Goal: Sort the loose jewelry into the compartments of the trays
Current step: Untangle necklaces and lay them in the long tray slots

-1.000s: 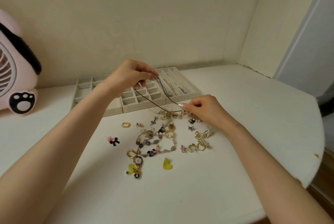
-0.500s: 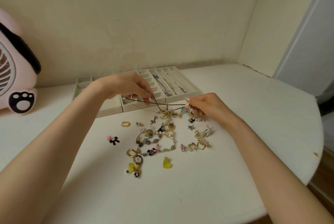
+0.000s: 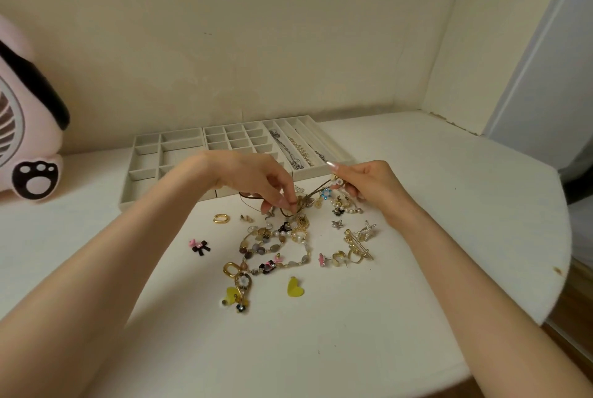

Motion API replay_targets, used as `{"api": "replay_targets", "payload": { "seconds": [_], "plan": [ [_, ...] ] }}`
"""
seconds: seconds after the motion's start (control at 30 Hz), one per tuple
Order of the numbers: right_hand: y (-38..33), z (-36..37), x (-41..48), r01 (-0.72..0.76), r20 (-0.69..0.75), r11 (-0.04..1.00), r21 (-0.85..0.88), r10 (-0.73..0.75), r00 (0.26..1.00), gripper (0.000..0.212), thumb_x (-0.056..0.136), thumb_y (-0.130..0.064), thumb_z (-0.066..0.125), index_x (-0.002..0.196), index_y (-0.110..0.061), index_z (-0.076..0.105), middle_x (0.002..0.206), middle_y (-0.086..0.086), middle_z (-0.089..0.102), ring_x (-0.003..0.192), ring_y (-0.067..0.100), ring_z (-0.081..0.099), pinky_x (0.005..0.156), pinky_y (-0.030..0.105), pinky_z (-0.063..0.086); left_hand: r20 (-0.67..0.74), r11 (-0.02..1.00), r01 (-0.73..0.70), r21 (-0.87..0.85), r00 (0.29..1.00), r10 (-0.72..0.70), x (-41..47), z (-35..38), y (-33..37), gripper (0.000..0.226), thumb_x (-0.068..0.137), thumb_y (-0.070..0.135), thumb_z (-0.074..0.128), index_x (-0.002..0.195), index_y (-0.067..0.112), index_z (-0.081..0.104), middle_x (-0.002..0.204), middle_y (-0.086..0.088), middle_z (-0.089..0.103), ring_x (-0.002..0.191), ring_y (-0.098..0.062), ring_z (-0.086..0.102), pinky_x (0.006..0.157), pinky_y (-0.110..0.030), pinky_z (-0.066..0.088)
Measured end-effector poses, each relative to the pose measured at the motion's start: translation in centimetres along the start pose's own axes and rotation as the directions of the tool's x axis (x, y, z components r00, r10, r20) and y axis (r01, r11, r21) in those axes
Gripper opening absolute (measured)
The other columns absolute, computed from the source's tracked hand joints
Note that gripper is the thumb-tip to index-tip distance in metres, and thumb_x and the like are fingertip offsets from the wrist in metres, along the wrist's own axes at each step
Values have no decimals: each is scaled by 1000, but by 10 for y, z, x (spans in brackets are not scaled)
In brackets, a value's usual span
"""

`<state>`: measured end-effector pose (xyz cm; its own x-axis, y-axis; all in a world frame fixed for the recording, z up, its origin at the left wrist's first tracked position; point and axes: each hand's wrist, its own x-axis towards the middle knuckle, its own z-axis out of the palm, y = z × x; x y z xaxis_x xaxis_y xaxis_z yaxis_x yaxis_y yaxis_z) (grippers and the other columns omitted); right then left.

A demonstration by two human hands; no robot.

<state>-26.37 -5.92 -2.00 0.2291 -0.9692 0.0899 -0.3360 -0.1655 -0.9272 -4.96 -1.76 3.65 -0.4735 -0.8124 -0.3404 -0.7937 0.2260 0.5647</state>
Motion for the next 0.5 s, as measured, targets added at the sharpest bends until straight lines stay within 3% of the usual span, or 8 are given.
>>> {"api": "replay_targets", "payload": {
  "seconds": [0.17,0.3,0.37,0.43,0.5],
  "plan": [
    [2,1,1,-3,-3,999,36,3,1000,50,81,-46,68,75,4,70,47,-3,45,45,11,34,50,20,34,43,1000,16,5,999,-16,7,11,6,14,89,13,60,99,10,69,68,13,69,59,-2,53,53,-5,34],
    [-1,1,-1,24,35,990,138,-29,999,38,83,-39,68,68,-4,69,51,1,44,45,11,31,50,18,34,8,998,62,25,998,-62,8,14,11,19,89,22,61,102,9,67,59,14,62,53,2,50,48,-1,32],
    [-3,0,-2,45,60,981,189,-58,997,31,83,-36,67,66,-11,69,51,1,45,45,9,31,48,17,32,-52,995,69,65,996,-66,8,12,8,26,86,40,60,100,19,66,69,4,65,56,3,52,55,-6,36],
    [-4,0,-3,51,82,977,206,-69,994,29,81,-37,68,72,-9,71,51,-1,45,45,9,32,47,17,32,-164,993,68,96,985,-52,9,10,4,34,80,54,58,99,27,65,87,0,66,75,-7,57,67,-19,42],
    [-5,2,-3,64,85,979,192,-82,993,43,76,-43,68,79,0,70,52,-1,46,45,9,32,48,18,32,-299,993,68,98,954,-36,12,12,6,33,80,51,61,103,27,63,92,5,59,84,-13,54,73,-25,42]
  ]
}}
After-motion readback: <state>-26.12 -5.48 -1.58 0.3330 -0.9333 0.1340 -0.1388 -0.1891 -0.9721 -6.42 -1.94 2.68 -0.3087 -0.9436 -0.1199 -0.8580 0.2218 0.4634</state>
